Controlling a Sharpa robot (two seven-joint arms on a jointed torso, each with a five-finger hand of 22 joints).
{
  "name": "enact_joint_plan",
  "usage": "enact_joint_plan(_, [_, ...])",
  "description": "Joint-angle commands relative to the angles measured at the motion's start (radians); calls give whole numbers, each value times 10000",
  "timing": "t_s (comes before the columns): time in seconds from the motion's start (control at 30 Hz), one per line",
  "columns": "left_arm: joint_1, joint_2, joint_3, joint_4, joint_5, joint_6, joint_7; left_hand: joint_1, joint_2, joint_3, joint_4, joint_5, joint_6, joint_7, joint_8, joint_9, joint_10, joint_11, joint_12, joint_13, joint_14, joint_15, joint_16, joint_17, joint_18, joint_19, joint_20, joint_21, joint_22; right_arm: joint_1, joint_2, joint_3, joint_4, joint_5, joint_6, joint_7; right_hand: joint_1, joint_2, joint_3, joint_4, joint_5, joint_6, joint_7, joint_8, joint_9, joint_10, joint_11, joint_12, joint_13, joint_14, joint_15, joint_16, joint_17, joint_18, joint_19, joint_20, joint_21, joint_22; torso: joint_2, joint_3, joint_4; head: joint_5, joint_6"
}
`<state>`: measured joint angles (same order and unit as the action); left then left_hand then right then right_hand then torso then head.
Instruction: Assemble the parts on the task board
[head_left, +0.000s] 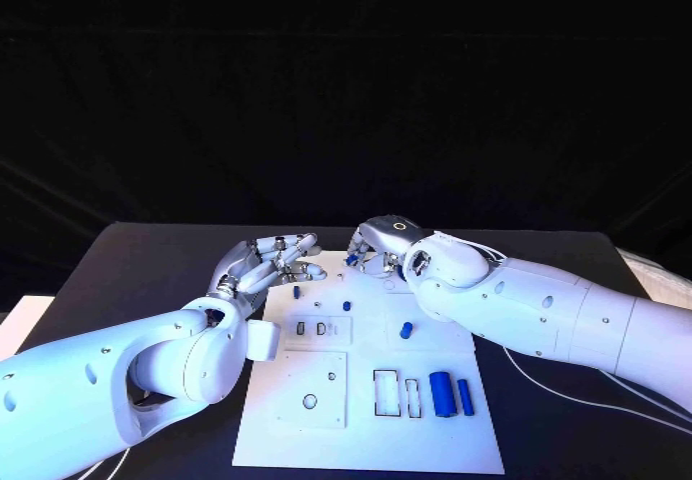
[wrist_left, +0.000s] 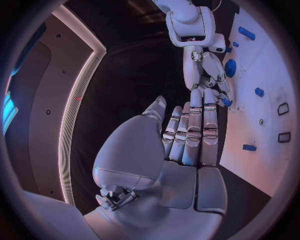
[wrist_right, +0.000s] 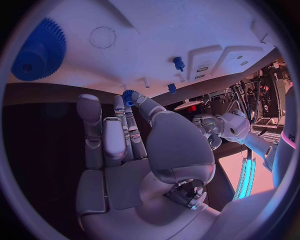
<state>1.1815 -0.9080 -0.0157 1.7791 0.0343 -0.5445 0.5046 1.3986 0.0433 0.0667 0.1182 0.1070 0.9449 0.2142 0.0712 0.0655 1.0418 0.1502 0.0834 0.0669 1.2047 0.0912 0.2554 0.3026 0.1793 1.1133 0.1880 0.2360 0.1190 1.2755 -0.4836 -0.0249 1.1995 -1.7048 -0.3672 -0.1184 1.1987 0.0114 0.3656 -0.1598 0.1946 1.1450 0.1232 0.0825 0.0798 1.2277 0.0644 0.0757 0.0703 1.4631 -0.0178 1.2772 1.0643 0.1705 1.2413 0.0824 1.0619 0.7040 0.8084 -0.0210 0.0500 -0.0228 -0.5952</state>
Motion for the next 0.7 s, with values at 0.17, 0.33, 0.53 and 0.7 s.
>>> enact_joint_plan(0.17, [12, 47, 9, -6, 7, 170, 91, 119, 8, -9, -52, 21, 19, 52, -52, -10, -4, 85, -51, -9, -100, -3, -60, 13, 3, -18, 58, -56, -14, -10, 217, 4, -308, -225, -123, -137, 62, 9, 13, 32, -44, 15, 32, -9, 18, -16, 1, -57, -16, 345, -23, 47, 28, -168, 48, -15, 68, 20, 24, -15, 41, -16, 39])
enact_joint_plan(0.33, [12, 49, 9, -7, 8, 175, 87, 119, 8, -9, -52, 21, 19, 52, -52, -10, -4, 85, -51, -9, -100, -3, -60, 13, 3, -18, 58, -56, -14, -14, 340, 4, -457, -225, -92, -33, 66, -6, 26, 42, -50, 4, 40, -18, 17, -28, 7, -66, -19, 336, -18, 23, -18, -160, 26, -14, 49, -18, 32, -7, 18, 0, 33])
enact_joint_plan(0.53, [12, 56, 9, 2, 8, 179, 88, 123, 10, -1, -58, 20, 18, 52, -52, -9, -4, 86, -54, -9, -108, -1, -66, 18, 2, -22, 60, -61, -16, -44, 528, 1, -617, -215, -29, 27, 67, -16, 33, 50, -52, -4, 46, -25, 16, -38, 12, -72, -21, 333, -15, 23, -18, -161, 18, -12, 49, -21, 37, -3, 24, 46, 36])
enact_joint_plan(0.7, [12, 55, 10, 5, 8, 179, 86, 125, 11, 4, -61, 20, 17, 52, -52, -9, -3, 87, -55, -9, -113, 1, -69, 21, 1, -24, 61, -65, -18, -57, 602, 0, -686, -213, 36, 16, 68, -28, 45, 63, -55, -16, 53, -35, 15, -51, 19, -80, -23, 332, -9, 32, -5, -161, 12, -10, 55, -15, 40, -1, 19, 46, 44])
